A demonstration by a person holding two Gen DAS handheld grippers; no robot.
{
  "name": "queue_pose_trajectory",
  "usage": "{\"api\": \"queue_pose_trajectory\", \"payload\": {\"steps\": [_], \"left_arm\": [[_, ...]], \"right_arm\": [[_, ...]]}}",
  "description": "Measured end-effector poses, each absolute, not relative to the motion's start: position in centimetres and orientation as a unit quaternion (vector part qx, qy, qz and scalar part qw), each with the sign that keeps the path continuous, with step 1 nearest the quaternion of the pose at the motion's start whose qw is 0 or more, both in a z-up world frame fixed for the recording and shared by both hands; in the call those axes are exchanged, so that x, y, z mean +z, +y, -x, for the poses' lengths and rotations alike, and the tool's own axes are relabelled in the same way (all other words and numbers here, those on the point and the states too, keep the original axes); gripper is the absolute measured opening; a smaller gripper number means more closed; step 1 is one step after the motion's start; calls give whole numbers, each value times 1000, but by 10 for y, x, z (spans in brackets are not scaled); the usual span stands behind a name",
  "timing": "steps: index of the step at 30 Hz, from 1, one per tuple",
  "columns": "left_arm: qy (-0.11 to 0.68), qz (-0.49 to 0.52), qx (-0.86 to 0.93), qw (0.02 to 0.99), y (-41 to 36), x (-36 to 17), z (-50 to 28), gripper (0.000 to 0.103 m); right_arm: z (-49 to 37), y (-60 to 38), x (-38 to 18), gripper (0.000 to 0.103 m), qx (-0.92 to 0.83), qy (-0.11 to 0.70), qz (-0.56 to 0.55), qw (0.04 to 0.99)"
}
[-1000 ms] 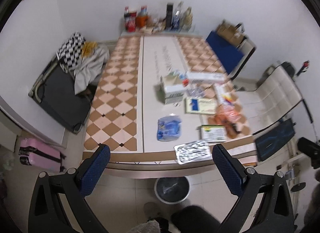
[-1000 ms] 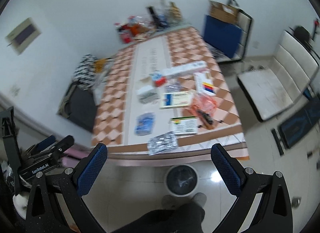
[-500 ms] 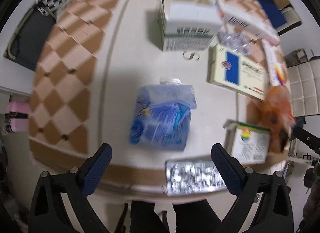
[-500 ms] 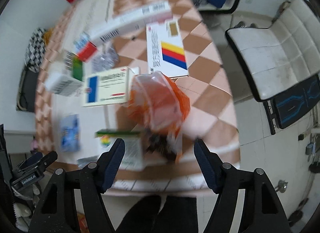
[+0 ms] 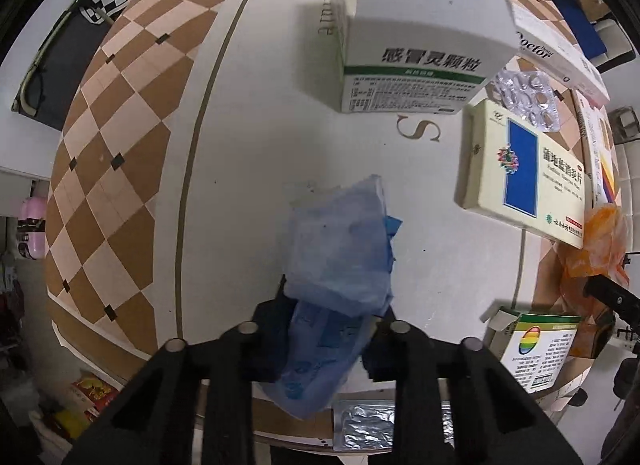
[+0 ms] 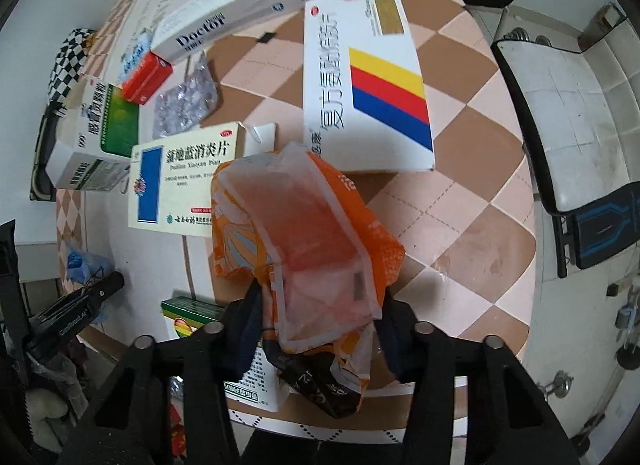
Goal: Collect trash
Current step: 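Carry both bags to the white bin and open both grippers to drop them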
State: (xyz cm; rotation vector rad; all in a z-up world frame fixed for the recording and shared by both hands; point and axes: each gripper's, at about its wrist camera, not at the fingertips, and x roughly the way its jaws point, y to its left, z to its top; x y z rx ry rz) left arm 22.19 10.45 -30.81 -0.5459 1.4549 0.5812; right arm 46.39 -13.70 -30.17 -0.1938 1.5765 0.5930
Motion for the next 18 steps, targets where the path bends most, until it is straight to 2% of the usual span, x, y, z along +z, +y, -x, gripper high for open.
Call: {"api": "queue_pose_trajectory", "payload": {"steps": [2, 4, 18], "left_arm": [[645, 237, 260, 679, 100, -297, -222, 12], [640, 227, 263, 686, 95, -284, -221, 11], [564, 173, 263, 763, 8, -163, -190, 9]], "right_arm": [[-464, -138, -297, 41, 266, 694, 81, 664], [-465, -139, -289, 37, 272, 688, 78, 668], [-418, -171, -213, 32, 298, 636, 41, 711]]}}
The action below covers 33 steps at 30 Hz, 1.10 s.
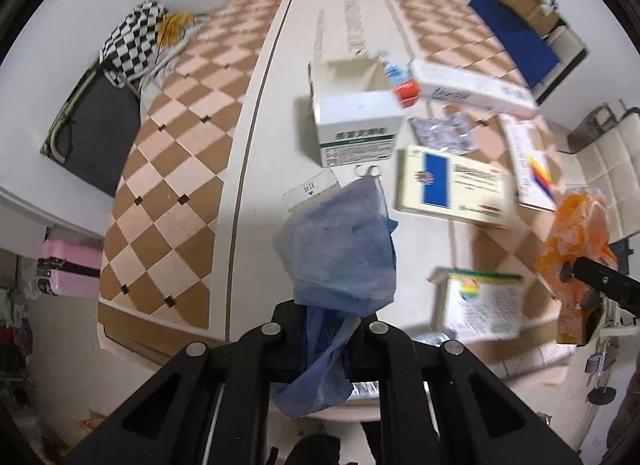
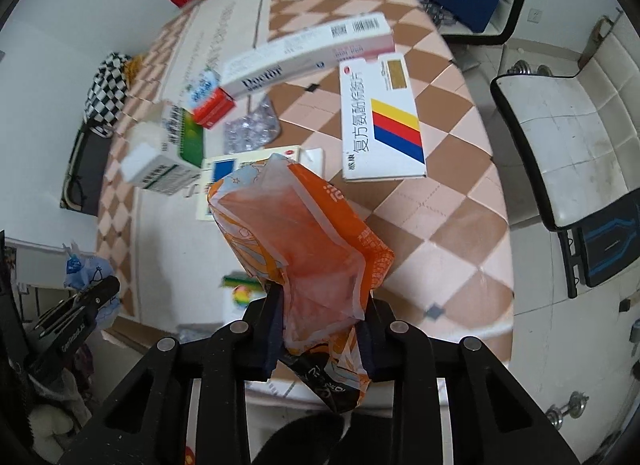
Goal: Collect trash
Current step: 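Carry both bags to the white bin and open both grippers to drop them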
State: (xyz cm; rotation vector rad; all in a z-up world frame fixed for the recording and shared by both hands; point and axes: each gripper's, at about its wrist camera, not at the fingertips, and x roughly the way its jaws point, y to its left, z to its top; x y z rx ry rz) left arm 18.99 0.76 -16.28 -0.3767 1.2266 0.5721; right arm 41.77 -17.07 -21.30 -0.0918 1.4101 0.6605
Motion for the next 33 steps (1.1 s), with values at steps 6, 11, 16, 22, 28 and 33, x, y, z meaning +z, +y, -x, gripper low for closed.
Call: {"api": "queue_pose_trajectory", "payload": {"steps": [6, 11, 16, 22, 28, 33], "left_arm": [[533, 163, 222, 800, -10, -168, -146, 9], [534, 169, 188, 807, -26, -175, -97, 9], [572, 194, 162, 780, -46, -218, -48, 9], [624, 247, 143, 727, -60, -319, -19, 9], [657, 301, 136, 677, -58, -456, -29, 10], [668, 342, 121, 650, -53, -559, -53, 12]], "right_arm": [[-351, -200, -174, 32, 295, 608, 11, 737], [-259, -230, -167, 32, 277, 610, -19, 742], [-180, -256, -200, 32, 254, 642, -32, 723], [-130, -274, -291, 32, 220, 700, -29, 679], [-115, -282, -419, 32, 186, 749, -24, 635], [-127, -283, -533, 32, 167, 773, -39, 611]]}}
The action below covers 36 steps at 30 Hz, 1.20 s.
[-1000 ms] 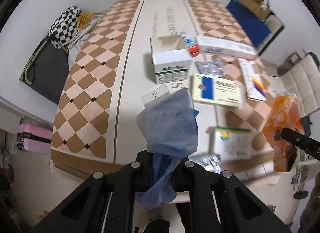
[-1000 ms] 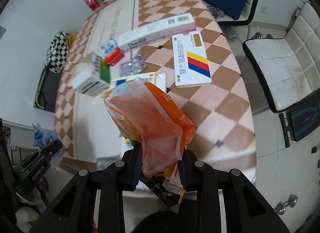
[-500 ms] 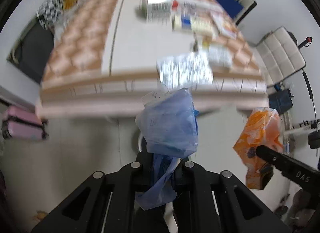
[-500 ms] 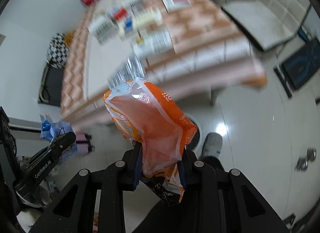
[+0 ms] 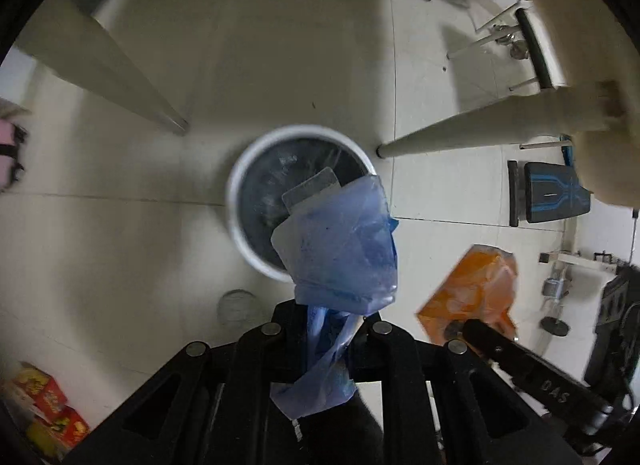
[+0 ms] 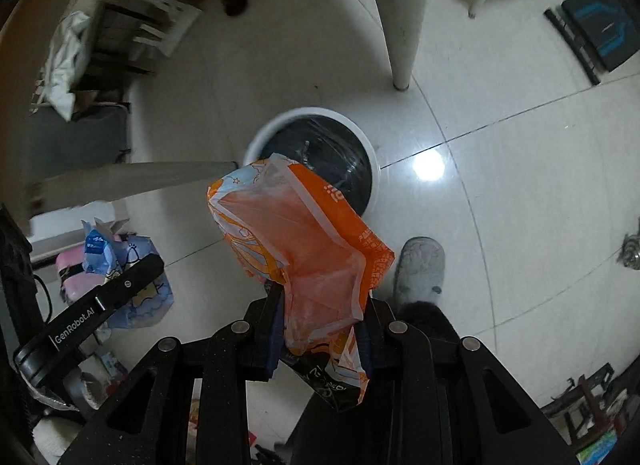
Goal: Collect trash
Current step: 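Carry both bags to the white bin and open both grippers to drop them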
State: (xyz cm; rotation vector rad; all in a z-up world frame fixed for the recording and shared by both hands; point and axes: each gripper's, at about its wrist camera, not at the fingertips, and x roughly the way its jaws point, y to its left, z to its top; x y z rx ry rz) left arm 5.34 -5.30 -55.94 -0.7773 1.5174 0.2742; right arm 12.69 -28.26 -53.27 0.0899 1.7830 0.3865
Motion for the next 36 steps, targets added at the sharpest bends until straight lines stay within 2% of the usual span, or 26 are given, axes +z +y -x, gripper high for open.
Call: {"api": "queue_pose_trajectory", "payload": {"steps": [7, 9, 11, 12, 13, 14, 16, 20, 23, 29, 36], "left_arm": [[675, 371, 94, 631, -49, -641, -79, 13], [681, 370, 97, 625, -47, -653, -81, 22], [680, 366, 103, 627, -45, -655, -80, 55], [678, 364, 108, 630, -42, -656, -78, 64], [675, 363, 113, 632, -40, -658, -75, 77], [673, 361, 117, 634, -37, -658, -73, 87], [677, 351, 128, 634, -34, -657, -68, 98], [678, 322, 152, 644, -25, -656, -57, 99], [670, 291, 175, 660, -22, -650, -48, 100], [669, 242, 212, 670, -26, -629, -30, 100], [673, 212, 219, 674, -35, -586, -14, 100]], "right_arm": [[-153, -266, -647, 32, 164, 785, -43, 596], [-156, -261, -672, 32, 165, 789, -41, 591], [-161, -254, -692, 34, 166, 792, -33, 586], [-160, -252, -701, 35, 166, 794, -31, 584], [-159, -250, -709, 36, 164, 797, -30, 581], [-159, -247, -716, 37, 163, 798, -27, 579], [-161, -238, -726, 40, 164, 797, -25, 581], [-161, -234, -728, 64, 172, 788, -19, 591], [-160, -230, -722, 95, 173, 779, -7, 603], [-153, -225, -696, 101, 178, 756, 49, 628], [-139, -225, -650, 101, 176, 729, 115, 652]]}}
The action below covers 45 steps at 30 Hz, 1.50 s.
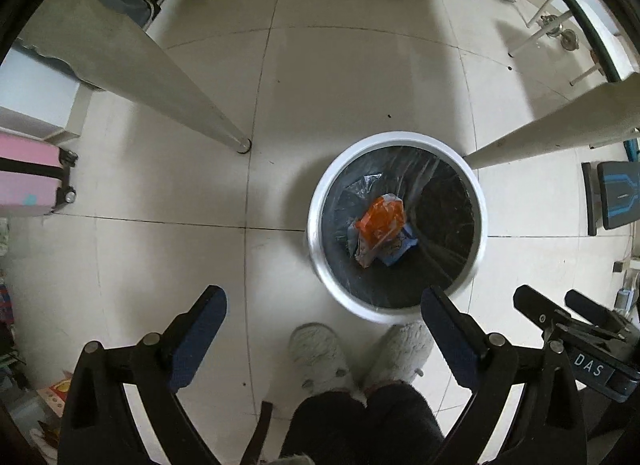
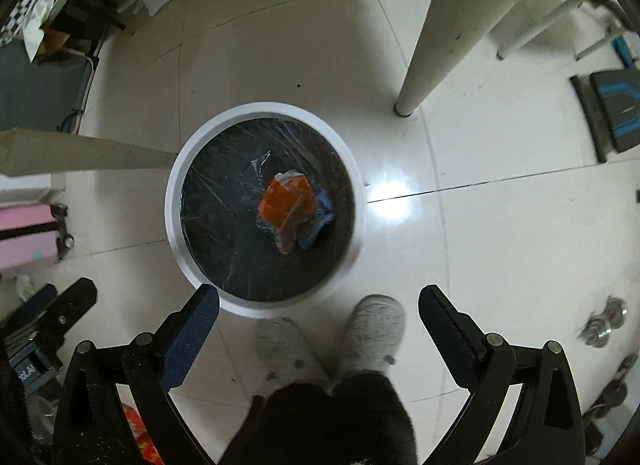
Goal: Collect trash
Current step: 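Carry both bags to the white bin and open both grippers to drop them, then move both tools back toward the table items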
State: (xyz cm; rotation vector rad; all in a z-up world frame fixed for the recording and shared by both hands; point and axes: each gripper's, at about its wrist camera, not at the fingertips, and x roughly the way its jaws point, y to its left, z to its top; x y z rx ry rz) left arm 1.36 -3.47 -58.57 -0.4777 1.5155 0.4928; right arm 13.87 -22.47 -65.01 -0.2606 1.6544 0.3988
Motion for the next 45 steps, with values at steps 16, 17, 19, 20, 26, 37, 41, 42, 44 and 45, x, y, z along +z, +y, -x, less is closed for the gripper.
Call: {"api": "queue_pose_trajectory", "payload": {"steps": [16, 17, 19, 20, 26, 37, 41, 42, 44, 45], "left_arm": [[670, 213, 214, 678, -49, -427, 17, 100], [669, 214, 213, 680, -51, -417, 18, 100], [665, 214, 214, 683, -52, -393, 22, 100], [662, 215, 213, 685, -53, -380, 23, 100], [628, 213, 219, 716, -50, -308, 13, 100], [594, 262, 269, 711, -18, -285, -83, 100], [596, 285, 316, 682, -2, -300, -110, 100], [595, 298, 330, 669, 3, -305, -114, 100], [592, 329, 350, 647, 11, -315, -115, 100], [591, 342, 361, 636, 14, -322, -118, 100]], "right_arm": [[-106, -236, -452, 101, 197, 699, 135, 674], [-103, -237, -438, 101, 200, 697, 134, 675], [-96, -238, -408, 101, 204, 695, 129, 677], [-94, -239, -390, 101, 206, 694, 126, 678], [-99, -245, -297, 101, 215, 685, 84, 691], [-232, -209, -197, 101, 268, 623, 170, 715], [-287, -155, -215, 100, 316, 593, 306, 675], [-292, -141, -224, 100, 325, 586, 332, 664], [-310, -114, -242, 98, 351, 575, 390, 628], [-318, -100, -251, 97, 368, 566, 421, 606]]}}
